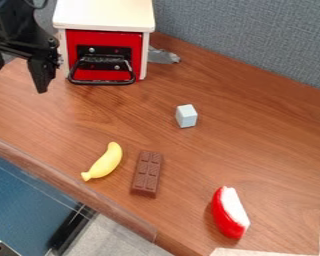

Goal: Opened the drawer

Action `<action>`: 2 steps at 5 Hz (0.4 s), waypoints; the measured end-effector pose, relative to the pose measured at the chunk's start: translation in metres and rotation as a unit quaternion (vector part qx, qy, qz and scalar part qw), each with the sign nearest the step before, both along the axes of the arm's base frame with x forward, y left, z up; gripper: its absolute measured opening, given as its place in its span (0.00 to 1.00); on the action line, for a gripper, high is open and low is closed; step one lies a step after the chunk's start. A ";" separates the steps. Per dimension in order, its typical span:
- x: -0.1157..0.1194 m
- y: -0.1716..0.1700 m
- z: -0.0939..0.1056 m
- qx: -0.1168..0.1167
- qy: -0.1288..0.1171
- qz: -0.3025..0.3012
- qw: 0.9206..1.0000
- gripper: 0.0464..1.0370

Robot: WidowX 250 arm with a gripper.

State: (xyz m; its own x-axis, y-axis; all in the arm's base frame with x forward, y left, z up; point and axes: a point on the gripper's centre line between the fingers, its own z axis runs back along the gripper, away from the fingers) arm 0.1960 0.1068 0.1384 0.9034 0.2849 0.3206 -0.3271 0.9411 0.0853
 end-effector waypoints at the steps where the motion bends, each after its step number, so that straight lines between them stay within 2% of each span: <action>1: 0.000 -0.002 -0.005 -0.006 0.008 -0.006 1.000 0.96; 2: 0.017 0.006 -0.019 -0.008 0.031 -0.106 0.994 0.96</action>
